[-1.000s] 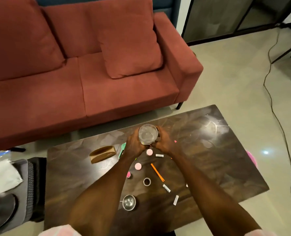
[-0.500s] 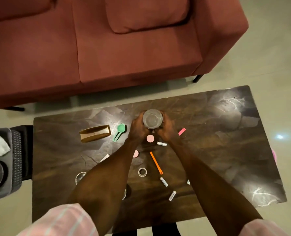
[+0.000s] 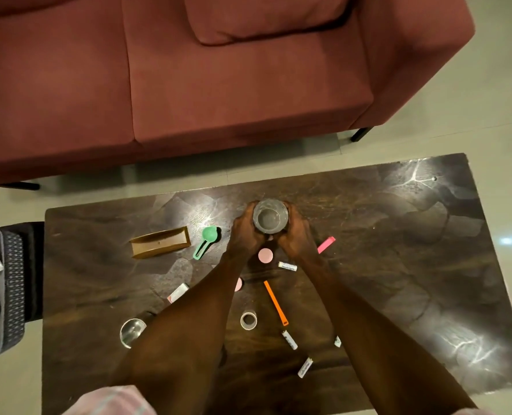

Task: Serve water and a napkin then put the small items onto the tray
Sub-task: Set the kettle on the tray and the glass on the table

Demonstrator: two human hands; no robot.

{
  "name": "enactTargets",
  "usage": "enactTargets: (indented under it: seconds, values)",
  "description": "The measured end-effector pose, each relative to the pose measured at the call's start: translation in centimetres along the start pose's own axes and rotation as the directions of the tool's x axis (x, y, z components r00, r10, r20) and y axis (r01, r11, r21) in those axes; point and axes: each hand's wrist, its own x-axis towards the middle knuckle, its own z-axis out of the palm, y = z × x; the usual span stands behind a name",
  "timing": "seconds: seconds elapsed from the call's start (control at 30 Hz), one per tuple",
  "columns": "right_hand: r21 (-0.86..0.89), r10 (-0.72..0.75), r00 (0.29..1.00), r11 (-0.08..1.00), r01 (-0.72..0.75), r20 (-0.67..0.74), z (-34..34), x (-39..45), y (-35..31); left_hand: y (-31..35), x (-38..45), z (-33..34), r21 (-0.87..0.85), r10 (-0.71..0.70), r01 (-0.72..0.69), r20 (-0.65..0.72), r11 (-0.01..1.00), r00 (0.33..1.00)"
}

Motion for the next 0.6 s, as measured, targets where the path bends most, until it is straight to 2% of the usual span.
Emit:
enactTargets:
  seconds: [0.43,0.6]
  values:
    - [-0.051,0.031,1.000,0.998,-0.031,0.003,0.7,0.8,1.8,-1.1,0.9,0.6,0.006,0.029,-0.029,0.028,1.000,0.999]
    - [-0.077,0.082,0.997,0.994,-0.082,-0.001,1.0,0.4,1.0,-0.9,-0.2,0.8,0.042,-0.020,0.019,0.016,0.999,1.000]
